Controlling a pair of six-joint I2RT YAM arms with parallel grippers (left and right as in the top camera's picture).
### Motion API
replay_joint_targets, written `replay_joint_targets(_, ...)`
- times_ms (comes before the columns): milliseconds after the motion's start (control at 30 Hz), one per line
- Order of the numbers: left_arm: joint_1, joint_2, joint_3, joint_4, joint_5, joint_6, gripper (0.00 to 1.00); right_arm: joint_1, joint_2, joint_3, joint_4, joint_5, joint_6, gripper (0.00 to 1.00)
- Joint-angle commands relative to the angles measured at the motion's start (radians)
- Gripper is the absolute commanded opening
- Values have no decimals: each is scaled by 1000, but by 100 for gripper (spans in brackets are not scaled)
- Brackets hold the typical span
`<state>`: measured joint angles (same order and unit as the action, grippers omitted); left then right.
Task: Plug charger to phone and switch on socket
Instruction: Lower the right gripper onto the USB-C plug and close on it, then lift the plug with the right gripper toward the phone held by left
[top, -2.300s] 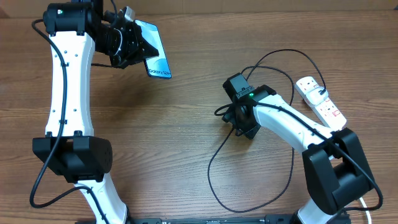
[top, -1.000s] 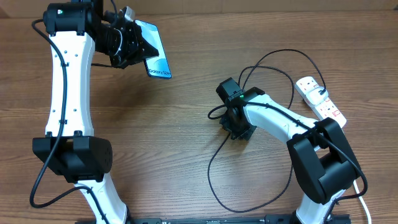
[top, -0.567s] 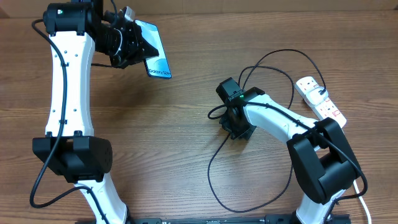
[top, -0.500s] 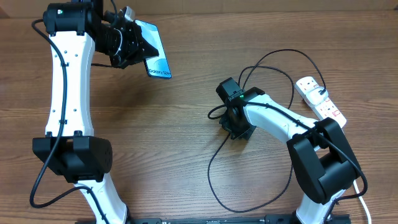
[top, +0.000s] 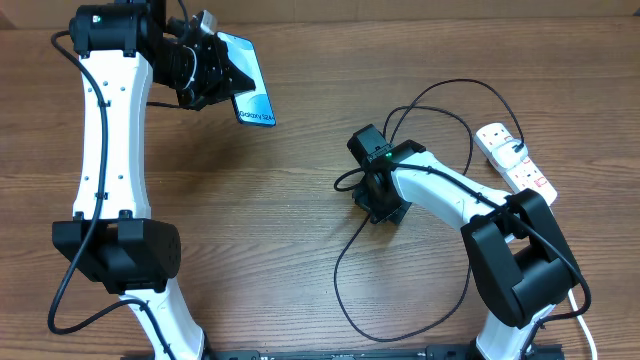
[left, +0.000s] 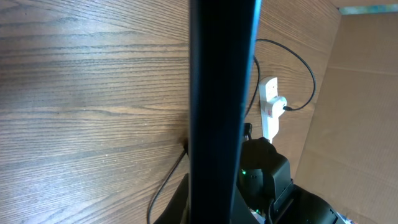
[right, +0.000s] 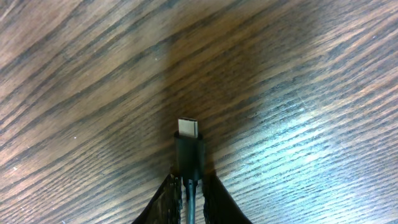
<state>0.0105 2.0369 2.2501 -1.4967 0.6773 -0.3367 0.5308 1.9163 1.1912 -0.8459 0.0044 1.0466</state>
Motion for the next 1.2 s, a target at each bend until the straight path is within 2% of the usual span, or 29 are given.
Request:
replay_joint_targets(0, -5, 2, 4, 1, 22, 19, 4, 3, 39, 0, 8, -5, 0, 13)
replay_joint_targets(600, -5, 2, 4, -10, 22, 19, 4, 3, 39, 0, 4, -6, 0, 12)
replay_joint_targets(733, -5, 2, 4, -10, 22, 19, 4, 3, 39, 0, 4, -6, 0, 8)
replay_joint_targets(1167, -5, 2, 4, -18, 22, 19, 4, 3, 38, 0, 5, -10, 0, 9)
